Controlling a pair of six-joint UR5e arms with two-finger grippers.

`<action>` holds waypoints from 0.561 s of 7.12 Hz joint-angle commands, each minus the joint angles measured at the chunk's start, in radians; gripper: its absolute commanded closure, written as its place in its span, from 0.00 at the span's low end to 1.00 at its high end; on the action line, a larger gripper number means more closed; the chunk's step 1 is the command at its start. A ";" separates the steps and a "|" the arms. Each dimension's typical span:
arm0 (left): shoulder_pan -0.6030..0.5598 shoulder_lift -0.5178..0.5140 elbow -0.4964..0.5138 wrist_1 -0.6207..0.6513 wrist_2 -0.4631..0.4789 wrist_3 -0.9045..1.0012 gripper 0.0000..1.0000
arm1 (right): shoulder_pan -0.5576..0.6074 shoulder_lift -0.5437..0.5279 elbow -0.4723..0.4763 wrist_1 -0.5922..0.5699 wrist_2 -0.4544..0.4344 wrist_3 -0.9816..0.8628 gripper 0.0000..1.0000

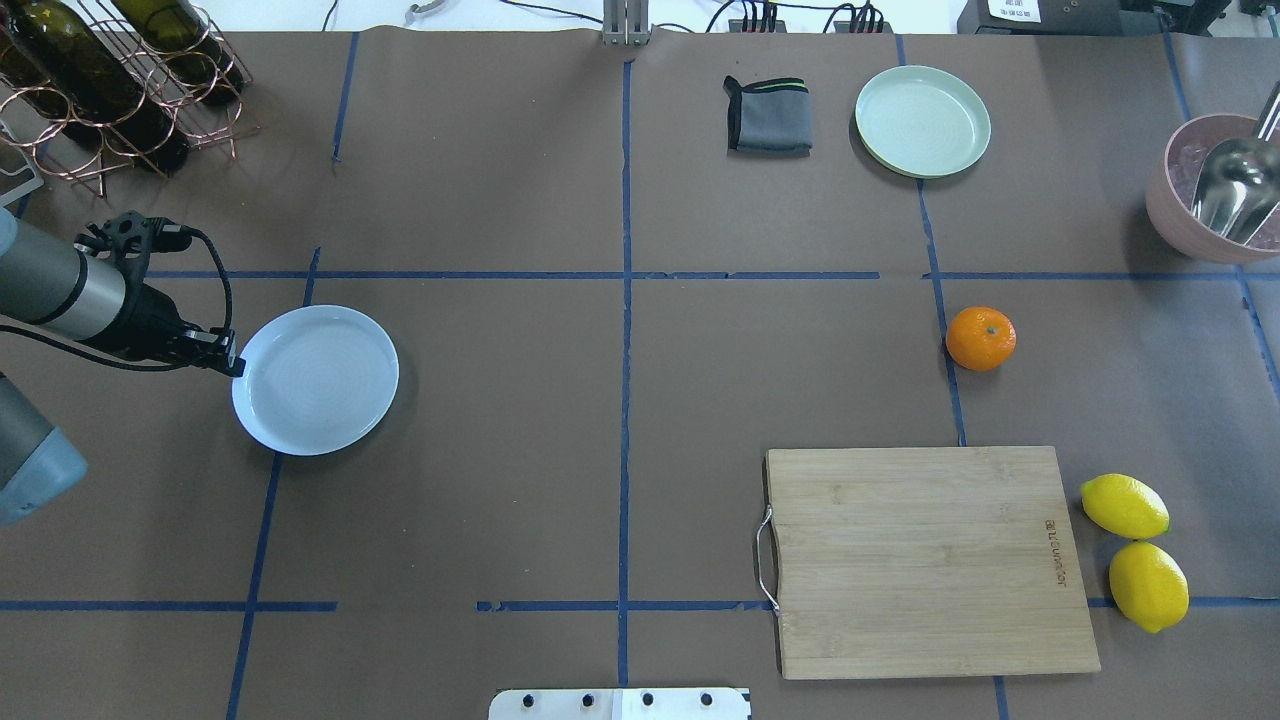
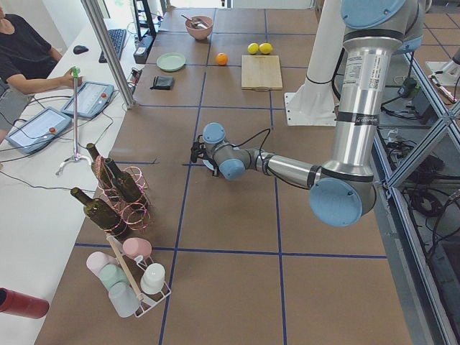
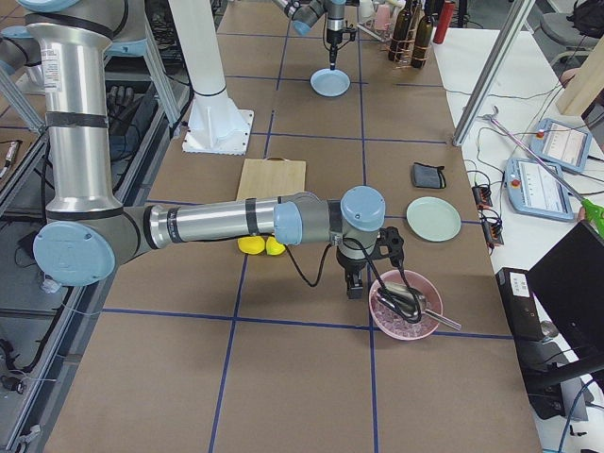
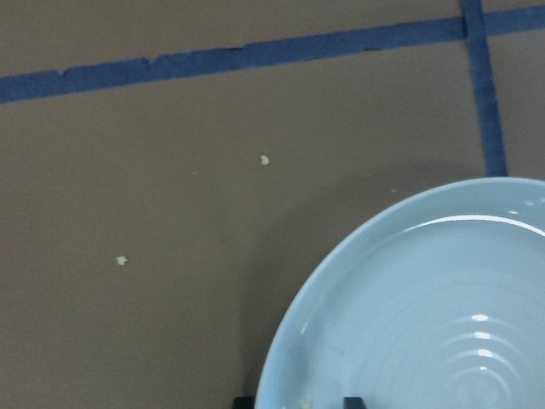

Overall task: Pick orange to plate
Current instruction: 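Push the plate to center with left gripper while right arm reaches toward orange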

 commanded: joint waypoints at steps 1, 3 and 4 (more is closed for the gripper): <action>0.000 -0.139 -0.005 -0.032 -0.044 -0.206 1.00 | 0.000 0.000 -0.001 0.000 0.001 0.002 0.00; 0.099 -0.278 0.012 -0.033 -0.046 -0.371 1.00 | 0.000 0.000 -0.001 0.000 0.001 0.000 0.00; 0.189 -0.340 0.039 -0.030 0.000 -0.449 1.00 | 0.000 0.000 -0.001 0.000 0.001 0.002 0.00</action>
